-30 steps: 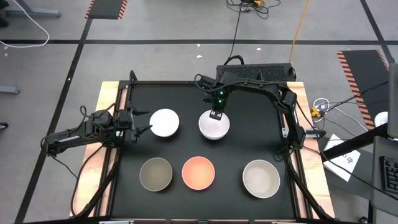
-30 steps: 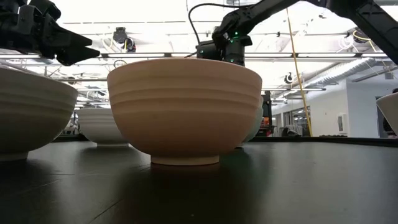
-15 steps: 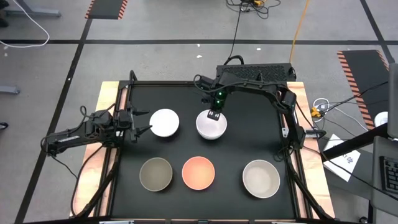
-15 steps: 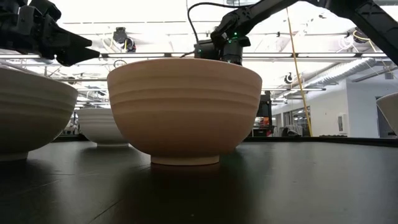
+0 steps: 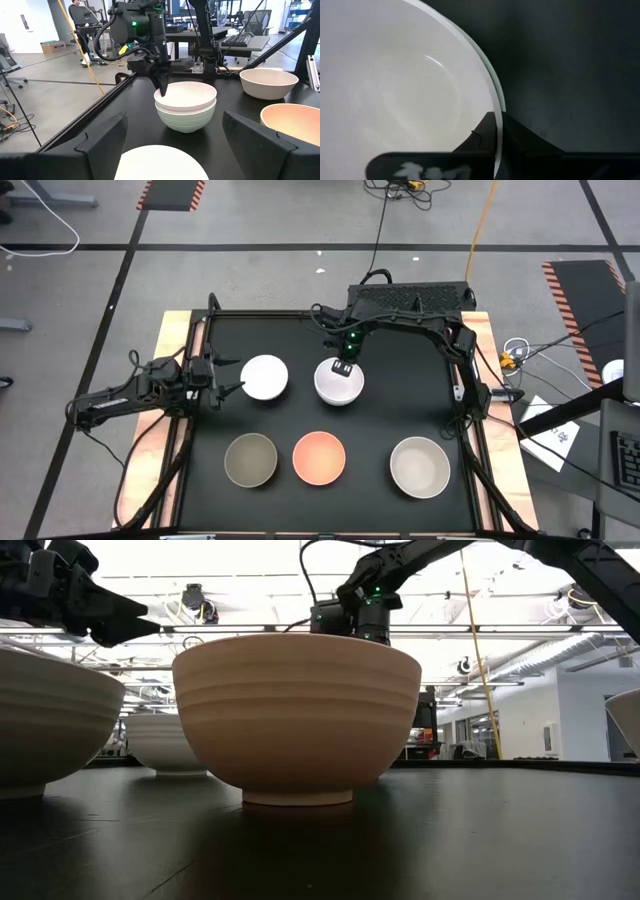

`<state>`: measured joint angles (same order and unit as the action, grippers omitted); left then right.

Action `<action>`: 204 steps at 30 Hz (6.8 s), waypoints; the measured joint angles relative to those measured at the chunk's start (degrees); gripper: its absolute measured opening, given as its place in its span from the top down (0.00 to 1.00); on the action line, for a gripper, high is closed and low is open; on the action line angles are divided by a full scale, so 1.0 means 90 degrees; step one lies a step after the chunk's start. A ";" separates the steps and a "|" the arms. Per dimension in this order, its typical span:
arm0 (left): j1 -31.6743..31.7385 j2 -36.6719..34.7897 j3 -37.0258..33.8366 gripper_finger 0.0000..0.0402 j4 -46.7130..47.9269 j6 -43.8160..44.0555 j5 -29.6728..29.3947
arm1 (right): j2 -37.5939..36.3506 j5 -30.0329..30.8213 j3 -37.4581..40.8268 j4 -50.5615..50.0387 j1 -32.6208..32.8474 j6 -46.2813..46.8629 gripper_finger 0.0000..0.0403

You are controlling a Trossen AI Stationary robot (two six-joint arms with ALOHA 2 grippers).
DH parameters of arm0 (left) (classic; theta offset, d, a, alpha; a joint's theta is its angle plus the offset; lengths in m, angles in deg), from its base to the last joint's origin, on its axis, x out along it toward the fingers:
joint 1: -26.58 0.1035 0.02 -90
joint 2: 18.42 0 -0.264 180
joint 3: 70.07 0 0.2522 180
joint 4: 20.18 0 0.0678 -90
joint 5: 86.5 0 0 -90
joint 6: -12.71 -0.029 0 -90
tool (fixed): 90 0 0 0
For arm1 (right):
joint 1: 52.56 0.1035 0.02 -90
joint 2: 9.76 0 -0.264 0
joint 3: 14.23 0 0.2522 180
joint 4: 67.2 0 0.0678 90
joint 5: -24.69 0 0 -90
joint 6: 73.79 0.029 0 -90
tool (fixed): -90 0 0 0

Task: Nest bowls inside each other
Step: Stack the right white bowl on the light green bowl, then stack the white bowl on the white bowl

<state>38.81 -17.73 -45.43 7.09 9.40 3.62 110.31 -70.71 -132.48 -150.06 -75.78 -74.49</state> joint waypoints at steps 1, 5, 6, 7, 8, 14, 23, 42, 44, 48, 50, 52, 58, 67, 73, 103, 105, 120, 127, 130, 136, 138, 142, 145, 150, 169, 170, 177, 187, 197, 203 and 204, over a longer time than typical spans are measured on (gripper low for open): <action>0.0002 0.0000 0.0000 0.18 0.0003 0.0000 0.0002 | 0.0000 0.0009 0.0000 -0.0035 0.0014 0.0008 1.00; 0.0002 0.0000 0.0000 0.18 0.0009 0.0003 0.0000 | -0.0006 0.0071 0.0000 -0.0060 0.0038 0.0032 1.00; 0.0002 0.0000 0.0000 0.18 0.0008 0.0002 0.0000 | -0.0007 0.0079 0.0000 -0.0058 0.0046 0.0030 1.00; 0.0001 0.0000 0.0000 0.18 0.0009 0.0005 0.0000 | -0.0009 0.0088 0.0001 -0.0048 0.0056 0.0027 1.00; 0.0002 0.0000 0.0000 0.18 0.0010 0.0006 0.0000 | -0.0008 0.0092 0.0002 -0.0016 0.0070 0.0007 0.99; 0.0002 0.0000 0.0000 0.18 0.0059 0.0067 0.0000 | -0.0046 0.0048 0.0024 0.0100 0.0138 -0.0274 0.91; 0.0002 0.0000 0.0000 0.18 0.0107 0.0070 0.0000 | -0.0041 -0.0068 0.0034 0.0358 0.0201 -0.0361 0.73; 0.0002 -0.0002 0.0000 0.18 0.0032 0.0119 -0.0007 | -0.1189 -0.1095 0.0196 0.1534 0.0165 -0.1224 0.47; 0.0000 -0.0002 0.0000 0.18 0.0032 0.0124 -0.0008 | -0.1592 -0.1109 0.0557 0.1953 0.0177 -0.1233 0.47; 0.0002 0.0000 0.0000 0.18 0.0034 0.0145 -0.0012 | -0.2505 -0.1339 0.1619 0.2647 0.0156 -0.1167 0.47; 0.0001 -0.0001 0.0000 0.18 0.0037 0.0136 -0.0012 | -0.3028 -0.1417 0.2210 0.2942 0.0112 -0.1103 0.47; 0.0001 0.0000 0.0000 0.18 0.0036 0.0120 -0.0016 | -0.3563 -0.1424 0.2743 0.3162 0.0061 -0.0848 0.47; 0.0002 -0.0002 0.0000 0.18 0.0053 0.0117 -0.0019 | -0.5435 -0.1586 0.4124 0.3779 0.0141 -0.0038 0.47; 0.0000 -0.0002 0.0000 0.18 -0.0085 0.0046 -0.0073 | -0.8611 -0.1596 0.6690 0.5681 0.0916 0.1407 0.47; 0.0002 0.0000 0.0000 0.18 -0.0114 0.0021 -0.0073 | -1.0053 -0.1591 0.7982 0.6714 0.1230 0.2060 0.48; 0.0000 0.0000 0.0000 0.18 -0.0318 0.0252 -0.0321 | -1.0856 -0.1578 0.9785 0.7725 0.1685 0.2680 0.58; 0.0000 -0.0002 0.0000 0.18 -0.0415 0.0266 -0.0333 | -1.0856 -0.1590 0.9785 0.7687 0.1685 0.2721 0.58; 0.0000 -0.0002 0.0002 0.18 -0.0798 0.0469 -0.0182 | -1.2039 -0.2072 0.9785 0.7744 0.2052 0.2163 0.58; 0.0000 0.0000 0.0002 0.18 -0.0821 0.0497 -0.0185 | -1.2138 -0.2072 0.9785 0.7523 0.2052 0.2326 0.58; 0.0000 0.0000 0.0002 0.18 -0.0855 0.0510 -0.0185 | -1.2135 -0.2072 0.9785 0.7155 0.2052 0.2267 0.58; 0.0000 0.0000 0.0002 0.18 -0.1022 0.0769 -0.0187 | -1.2135 -0.2075 0.9785 0.6912 0.2052 0.2170 0.58; 0.0000 0.0000 0.0002 0.18 -0.1008 0.0765 -0.0243 | -1.2135 -0.2075 0.9785 0.6910 0.2052 0.2167 0.58; 0.0002 0.0019 0.0002 0.18 -0.1056 0.0629 -0.0355 | -1.2135 -0.2075 0.9785 0.6909 0.2052 0.2167 0.58; 0.0000 0.0019 0.0002 0.18 -0.1370 0.0362 -0.0355 | -1.2135 -0.2077 0.9785 0.6915 0.2052 0.2169 0.58; 0.0001 0.0019 0.0002 0.18 -0.1586 0.0095 -0.0345 | -1.2135 -0.2183 0.9785 0.6830 0.2052 0.2007 0.58; 0.0007 0.2211 0.0974 0.18 -0.0896 0.1450 -0.2476 | -1.2135 -0.2563 1.0117 0.7220 0.2054 0.2403 0.58; 0.0007 0.2528 0.1190 0.18 -0.0777 0.1440 -0.2483 | -1.2135 -0.2563 1.0117 0.7242 0.2054 0.2404 0.58; 0.0209 0.4546 0.2647 0.18 0.0492 0.1924 -0.2478 | -1.2133 -0.2556 1.0120 0.7124 0.2054 0.2359 0.58; 0.1083 0.6470 0.4348 0.18 0.3112 0.2200 -0.1763 | -1.2133 -0.2551 1.0120 0.7097 0.2054 0.2432 0.58; 0.1758 0.7335 0.5011 0.18 0.4483 0.2025 -0.0928 | -1.2131 -0.2573 1.0120 0.6925 0.2054 0.2502 0.58; 0.1854 0.7597 0.4998 0.18 0.4539 0.1900 -0.0301 | -1.2131 -0.2578 1.0120 0.6924 0.2054 0.2502 0.58; 0.1846 0.7632 0.4996 0.18 0.4537 0.1895 -0.0288 | -1.2131 -0.2580 1.0120 0.6925 0.2054 0.2502 0.58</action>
<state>55.42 50.95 -0.47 47.93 26.45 1.03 1.13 -93.93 -41.40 -87.74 -57.29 -51.97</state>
